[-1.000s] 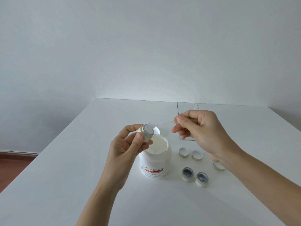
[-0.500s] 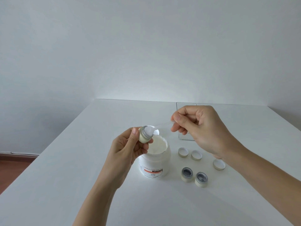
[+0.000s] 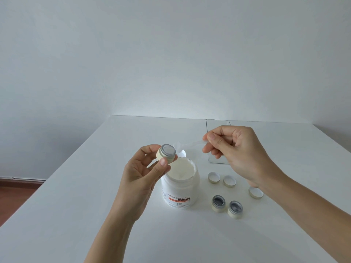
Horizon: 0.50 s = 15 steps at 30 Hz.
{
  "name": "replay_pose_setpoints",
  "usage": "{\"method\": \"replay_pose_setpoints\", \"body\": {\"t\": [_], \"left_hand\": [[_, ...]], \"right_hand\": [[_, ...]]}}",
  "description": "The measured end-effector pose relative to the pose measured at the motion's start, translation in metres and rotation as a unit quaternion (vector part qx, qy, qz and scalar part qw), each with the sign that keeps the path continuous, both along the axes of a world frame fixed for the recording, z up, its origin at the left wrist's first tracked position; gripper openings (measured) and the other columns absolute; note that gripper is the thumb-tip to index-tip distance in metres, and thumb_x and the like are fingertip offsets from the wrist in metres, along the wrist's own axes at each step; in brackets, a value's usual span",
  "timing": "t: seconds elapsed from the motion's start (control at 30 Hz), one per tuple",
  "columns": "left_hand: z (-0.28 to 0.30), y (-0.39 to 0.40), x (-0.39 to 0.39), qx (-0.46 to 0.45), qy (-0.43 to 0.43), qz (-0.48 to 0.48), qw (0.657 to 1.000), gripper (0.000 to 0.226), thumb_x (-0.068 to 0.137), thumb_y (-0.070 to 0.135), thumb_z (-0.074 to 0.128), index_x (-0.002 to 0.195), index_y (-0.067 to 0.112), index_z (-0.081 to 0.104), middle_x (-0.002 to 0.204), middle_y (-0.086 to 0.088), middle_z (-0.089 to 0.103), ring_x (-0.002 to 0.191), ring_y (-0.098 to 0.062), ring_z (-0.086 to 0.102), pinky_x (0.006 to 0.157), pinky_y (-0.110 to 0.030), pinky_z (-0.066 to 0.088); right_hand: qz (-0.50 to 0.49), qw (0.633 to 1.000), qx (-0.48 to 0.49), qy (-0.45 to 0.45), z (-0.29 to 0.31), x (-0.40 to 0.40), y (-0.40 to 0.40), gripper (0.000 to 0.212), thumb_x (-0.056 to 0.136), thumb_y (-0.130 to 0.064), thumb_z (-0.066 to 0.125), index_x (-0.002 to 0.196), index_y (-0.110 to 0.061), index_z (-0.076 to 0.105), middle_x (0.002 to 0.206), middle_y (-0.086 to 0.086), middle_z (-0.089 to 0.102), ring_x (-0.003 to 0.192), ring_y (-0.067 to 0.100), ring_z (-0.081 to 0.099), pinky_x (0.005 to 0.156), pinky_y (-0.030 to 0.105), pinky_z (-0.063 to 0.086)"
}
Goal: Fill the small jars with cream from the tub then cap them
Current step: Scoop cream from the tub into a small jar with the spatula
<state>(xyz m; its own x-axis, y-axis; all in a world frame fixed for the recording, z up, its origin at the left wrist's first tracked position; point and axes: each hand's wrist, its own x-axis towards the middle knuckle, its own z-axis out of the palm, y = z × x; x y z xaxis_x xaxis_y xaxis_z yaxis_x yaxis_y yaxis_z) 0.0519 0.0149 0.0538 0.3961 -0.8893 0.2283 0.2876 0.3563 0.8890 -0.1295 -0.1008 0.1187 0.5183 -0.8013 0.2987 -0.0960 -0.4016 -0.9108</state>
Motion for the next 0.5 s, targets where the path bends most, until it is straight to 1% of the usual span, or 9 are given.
{"method": "replay_pose_setpoints", "body": {"t": [0.07, 0.13, 0.17, 0.3, 0.43, 0.5], "left_hand": [[-0.0013, -0.0008, 0.0005, 0.004, -0.004, 0.008, 1.0, 0.032, 0.078, 0.008, 0.071, 0.109, 0.009, 0.061, 0.112, -0.009, 0.072, 0.105, -0.027, 0.071, 0.086, -0.026, 0.056], [-0.0017, -0.001, 0.0007, 0.002, -0.01, 0.017, 1.0, 0.036, 0.076, 0.006, 0.072, 0.111, 0.007, 0.061, 0.113, -0.01, 0.072, 0.101, -0.027, 0.072, 0.092, -0.03, 0.056], [-0.0018, -0.0011, 0.0007, 0.0, -0.014, 0.023, 1.0, 0.036, 0.075, 0.005, 0.072, 0.11, 0.007, 0.061, 0.113, -0.01, 0.072, 0.099, -0.026, 0.072, 0.093, -0.031, 0.056], [-0.0017, -0.001, -0.002, -0.009, -0.031, 0.055, 0.998, 0.034, 0.073, 0.003, 0.075, 0.103, 0.012, 0.064, 0.108, -0.003, 0.075, 0.092, -0.02, 0.074, 0.081, -0.024, 0.055], [-0.0003, -0.0007, -0.0066, -0.017, -0.051, 0.093, 0.994, 0.034, 0.07, 0.002, 0.082, 0.096, 0.019, 0.067, 0.107, -0.005, 0.077, 0.091, -0.022, 0.075, 0.078, -0.022, 0.056], [0.0005, -0.0006, -0.0079, -0.016, -0.051, 0.106, 0.993, 0.036, 0.067, 0.004, 0.086, 0.095, 0.019, 0.068, 0.106, -0.006, 0.077, 0.091, -0.022, 0.076, 0.077, -0.021, 0.056]], "right_hand": [[0.0, 1.0, -0.009, 0.011, 0.0007, 0.0004, -0.0007, 0.018, 0.094, -0.015, 0.057, 0.082, -0.013, 0.071, 0.067, -0.001, 0.074, 0.057, 0.005, 0.059, 0.058, 0.015, 0.048], [0.001, 1.0, -0.013, 0.019, 0.0008, 0.0008, -0.0011, 0.019, 0.094, -0.015, 0.057, 0.081, -0.014, 0.071, 0.068, -0.001, 0.074, 0.058, 0.005, 0.059, 0.058, 0.015, 0.048], [0.0, 1.0, -0.015, 0.022, 0.0007, 0.001, -0.001, 0.019, 0.094, -0.015, 0.058, 0.081, -0.014, 0.071, 0.068, -0.001, 0.074, 0.057, 0.005, 0.059, 0.058, 0.015, 0.048], [0.003, 1.0, -0.017, 0.024, 0.0, 0.0014, 0.0014, 0.019, 0.094, -0.015, 0.057, 0.081, -0.014, 0.071, 0.068, -0.001, 0.074, 0.057, 0.005, 0.058, 0.058, 0.016, 0.049], [0.009, 1.0, -0.006, 0.02, -0.0015, 0.0026, 0.0052, 0.019, 0.094, -0.013, 0.057, 0.082, -0.012, 0.071, 0.067, 0.001, 0.074, 0.056, 0.005, 0.058, 0.059, 0.017, 0.05], [0.025, 0.999, 0.024, 0.011, -0.0025, 0.0034, 0.0067, 0.019, 0.094, -0.012, 0.056, 0.083, -0.01, 0.071, 0.067, 0.001, 0.073, 0.055, 0.005, 0.057, 0.059, 0.018, 0.051]]}}
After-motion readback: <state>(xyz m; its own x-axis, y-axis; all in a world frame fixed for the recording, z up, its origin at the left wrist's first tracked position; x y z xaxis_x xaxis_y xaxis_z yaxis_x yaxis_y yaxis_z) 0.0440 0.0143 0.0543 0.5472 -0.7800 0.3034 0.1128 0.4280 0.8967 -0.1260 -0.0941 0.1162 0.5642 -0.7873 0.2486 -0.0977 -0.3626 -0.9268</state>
